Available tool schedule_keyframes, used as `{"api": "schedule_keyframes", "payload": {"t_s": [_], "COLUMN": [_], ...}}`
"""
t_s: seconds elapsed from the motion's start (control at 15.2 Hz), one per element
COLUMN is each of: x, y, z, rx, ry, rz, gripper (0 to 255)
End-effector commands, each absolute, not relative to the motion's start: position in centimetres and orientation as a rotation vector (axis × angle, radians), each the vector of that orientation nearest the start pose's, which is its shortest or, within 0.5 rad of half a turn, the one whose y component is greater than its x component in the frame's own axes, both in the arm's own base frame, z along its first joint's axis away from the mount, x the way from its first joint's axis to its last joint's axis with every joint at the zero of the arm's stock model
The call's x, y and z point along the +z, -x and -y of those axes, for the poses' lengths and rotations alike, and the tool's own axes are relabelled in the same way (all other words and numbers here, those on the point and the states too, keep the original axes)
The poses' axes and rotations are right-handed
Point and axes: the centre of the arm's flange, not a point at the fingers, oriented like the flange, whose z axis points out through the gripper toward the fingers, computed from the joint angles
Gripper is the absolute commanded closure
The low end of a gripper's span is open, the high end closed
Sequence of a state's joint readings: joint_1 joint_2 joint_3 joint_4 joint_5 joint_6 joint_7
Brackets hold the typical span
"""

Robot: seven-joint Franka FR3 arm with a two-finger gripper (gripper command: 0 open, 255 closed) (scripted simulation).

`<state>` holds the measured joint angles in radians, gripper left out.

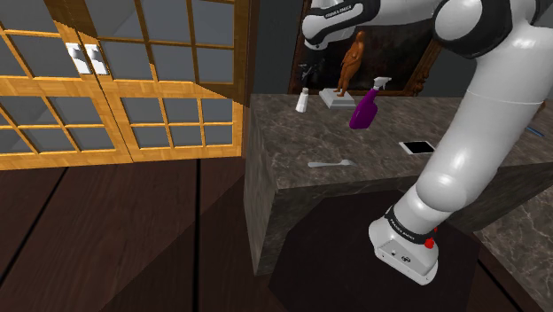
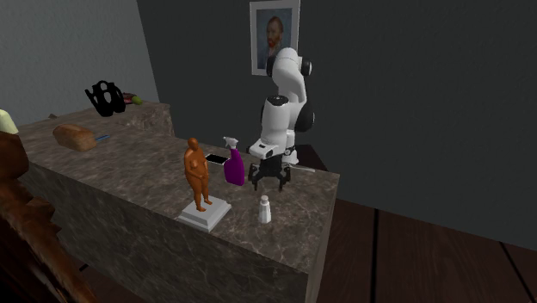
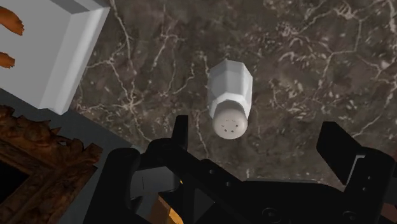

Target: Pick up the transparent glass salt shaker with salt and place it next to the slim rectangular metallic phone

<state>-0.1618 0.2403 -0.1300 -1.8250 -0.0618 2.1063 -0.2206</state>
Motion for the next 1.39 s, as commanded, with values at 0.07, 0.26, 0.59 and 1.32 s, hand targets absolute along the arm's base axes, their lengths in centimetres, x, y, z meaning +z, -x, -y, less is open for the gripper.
{"api": "schedule_keyframes", "payload": {"t_s": [0.07,0.26,0.59,1.32], "x": [39.3,37.7,36.4,36.4], "y": [-61.3,-61.4,-61.4,-61.4], "z": [18.8,19.0,19.1,19.1], "rx": [-0.039,-0.039,-0.039,-0.039], "ry": [3.238,3.238,3.238,3.238], "rz": [-0.068,-0.068,-0.068,-0.068], "gripper": [0,0,0,255]}}
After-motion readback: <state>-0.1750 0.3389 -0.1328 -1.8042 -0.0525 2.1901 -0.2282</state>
